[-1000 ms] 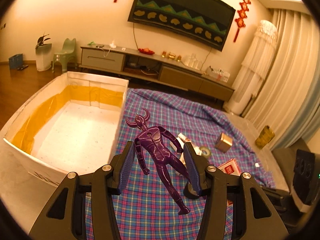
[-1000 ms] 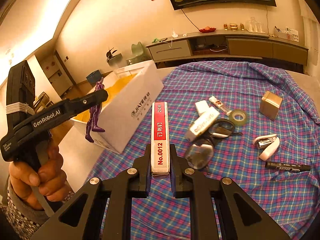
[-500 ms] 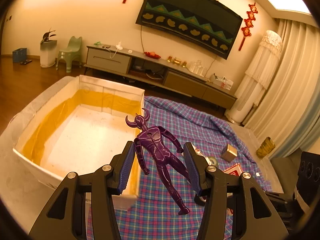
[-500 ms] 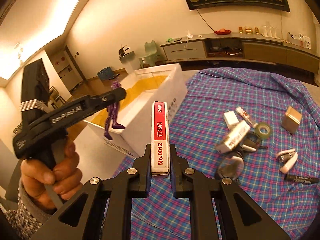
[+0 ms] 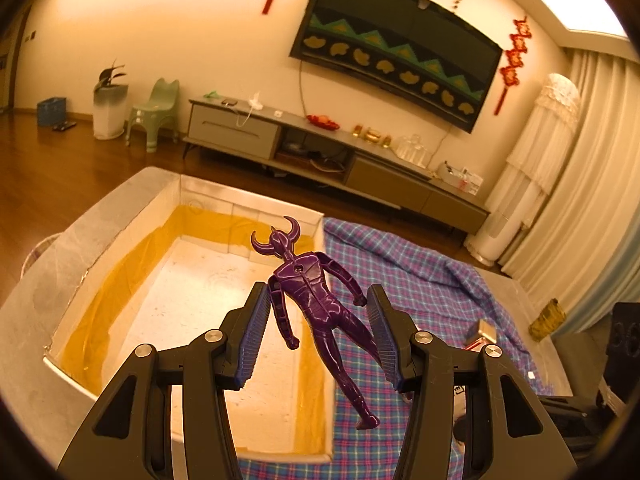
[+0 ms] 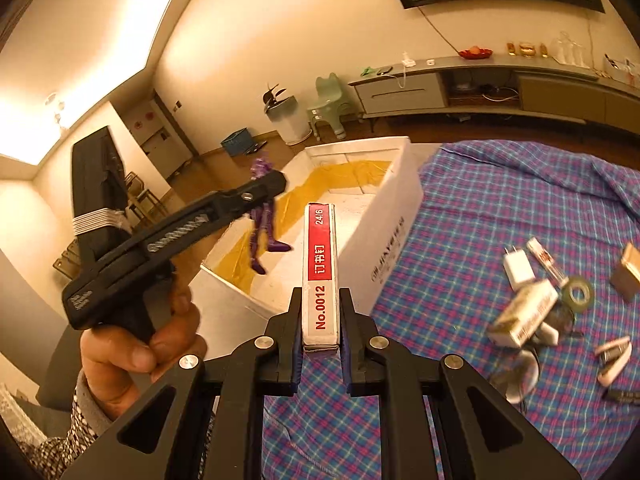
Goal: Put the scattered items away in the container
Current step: 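Carry the figure and staple box in both grippers over to the white cardboard box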
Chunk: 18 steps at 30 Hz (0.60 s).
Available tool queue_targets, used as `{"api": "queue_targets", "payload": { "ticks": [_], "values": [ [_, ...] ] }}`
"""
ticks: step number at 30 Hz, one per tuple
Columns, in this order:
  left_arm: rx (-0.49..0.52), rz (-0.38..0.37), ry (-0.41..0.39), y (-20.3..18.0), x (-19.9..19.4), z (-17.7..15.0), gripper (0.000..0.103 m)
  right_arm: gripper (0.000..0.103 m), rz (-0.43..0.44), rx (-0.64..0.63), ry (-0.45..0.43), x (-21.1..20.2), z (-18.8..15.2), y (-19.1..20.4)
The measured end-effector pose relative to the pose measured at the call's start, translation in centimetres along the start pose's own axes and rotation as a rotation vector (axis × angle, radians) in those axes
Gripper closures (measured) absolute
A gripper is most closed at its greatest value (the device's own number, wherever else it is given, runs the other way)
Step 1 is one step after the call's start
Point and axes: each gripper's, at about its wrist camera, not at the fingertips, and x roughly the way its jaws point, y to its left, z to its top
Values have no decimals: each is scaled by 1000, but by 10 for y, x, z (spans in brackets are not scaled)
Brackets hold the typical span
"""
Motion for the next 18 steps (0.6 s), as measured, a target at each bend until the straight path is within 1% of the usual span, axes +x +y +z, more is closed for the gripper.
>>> {"api": "queue_targets", "payload": {
  "ticks": [5, 14, 18],
  "values": [
    [-10, 13, 8, 5, 8, 6, 51, 87, -2, -24, 9, 11, 13, 10],
    [-44, 32, 13, 21, 22, 25, 51, 87, -21, -31, 13, 24, 41, 9],
    [-36, 65, 4, 29, 31, 36, 51, 87, -28, -32, 25, 32, 52, 8]
  ]
}}
